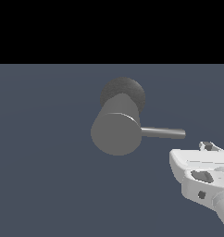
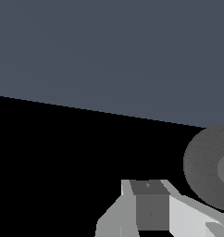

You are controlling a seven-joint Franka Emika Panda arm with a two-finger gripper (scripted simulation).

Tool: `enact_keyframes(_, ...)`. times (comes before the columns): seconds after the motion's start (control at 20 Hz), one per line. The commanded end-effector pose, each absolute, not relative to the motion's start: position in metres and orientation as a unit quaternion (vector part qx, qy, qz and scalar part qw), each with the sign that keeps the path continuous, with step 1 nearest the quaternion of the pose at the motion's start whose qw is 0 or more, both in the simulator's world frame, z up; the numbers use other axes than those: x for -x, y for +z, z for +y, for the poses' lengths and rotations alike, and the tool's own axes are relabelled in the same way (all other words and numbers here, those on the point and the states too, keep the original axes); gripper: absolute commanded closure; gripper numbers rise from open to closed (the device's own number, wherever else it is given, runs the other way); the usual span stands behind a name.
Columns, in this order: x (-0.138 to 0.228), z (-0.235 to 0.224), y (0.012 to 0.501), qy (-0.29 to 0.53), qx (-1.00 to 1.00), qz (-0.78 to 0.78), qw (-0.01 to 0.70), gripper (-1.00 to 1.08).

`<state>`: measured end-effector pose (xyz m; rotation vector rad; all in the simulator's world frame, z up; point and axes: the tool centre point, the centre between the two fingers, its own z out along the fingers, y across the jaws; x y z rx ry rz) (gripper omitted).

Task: Turn on the faucet by rotating a designated handle.

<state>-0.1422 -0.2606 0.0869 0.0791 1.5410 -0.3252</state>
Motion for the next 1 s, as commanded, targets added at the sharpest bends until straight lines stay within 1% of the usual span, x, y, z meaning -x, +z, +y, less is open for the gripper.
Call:
enact_keyframes(0.0, 0.141, -0.252, 0.087, -0.141, -0.035, 0.693, 0.707, 1.08)
enact_keyframes(0.25, 0.138, -0.231, 0.087, -0.117, -0.04, 0.694, 0.709, 1.08)
enact_keyframes(0.65, 0.128, -0.182, 0.091, -0.062, -0.04, 0.69, 0.72, 1.08)
enact_keyframes(0.95, 0.131, -0.171, 0.08, -0.049, -0.046, 0.701, 0.71, 1.08)
